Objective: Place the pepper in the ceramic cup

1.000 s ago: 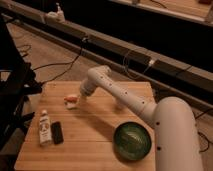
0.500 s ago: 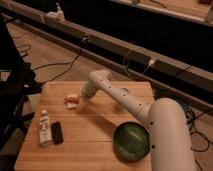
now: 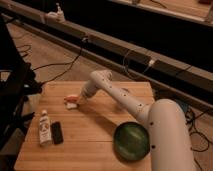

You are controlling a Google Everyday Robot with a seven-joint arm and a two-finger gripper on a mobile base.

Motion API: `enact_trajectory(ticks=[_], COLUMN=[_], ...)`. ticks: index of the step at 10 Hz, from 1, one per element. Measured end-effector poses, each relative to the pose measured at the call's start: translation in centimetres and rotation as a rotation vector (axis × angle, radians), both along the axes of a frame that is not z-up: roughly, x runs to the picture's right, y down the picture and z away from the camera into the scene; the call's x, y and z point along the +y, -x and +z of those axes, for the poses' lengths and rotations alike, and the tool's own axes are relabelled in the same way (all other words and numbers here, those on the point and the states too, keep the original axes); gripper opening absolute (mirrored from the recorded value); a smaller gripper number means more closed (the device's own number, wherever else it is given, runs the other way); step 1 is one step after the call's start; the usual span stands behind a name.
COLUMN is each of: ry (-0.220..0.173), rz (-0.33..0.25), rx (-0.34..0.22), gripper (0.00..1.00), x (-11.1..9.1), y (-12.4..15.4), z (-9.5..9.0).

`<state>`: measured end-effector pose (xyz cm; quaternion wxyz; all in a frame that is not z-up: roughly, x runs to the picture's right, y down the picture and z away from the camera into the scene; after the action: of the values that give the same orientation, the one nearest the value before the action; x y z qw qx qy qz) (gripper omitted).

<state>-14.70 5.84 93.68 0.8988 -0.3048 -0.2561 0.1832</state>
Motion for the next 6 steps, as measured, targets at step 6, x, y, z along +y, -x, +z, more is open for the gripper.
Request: enact_trajectory(ticks=[6], ry=[-0.019], rz=[-0.028], rx=[-0.031], gripper=[0.0], x=[-5.0], y=[-3.6], z=[-5.4])
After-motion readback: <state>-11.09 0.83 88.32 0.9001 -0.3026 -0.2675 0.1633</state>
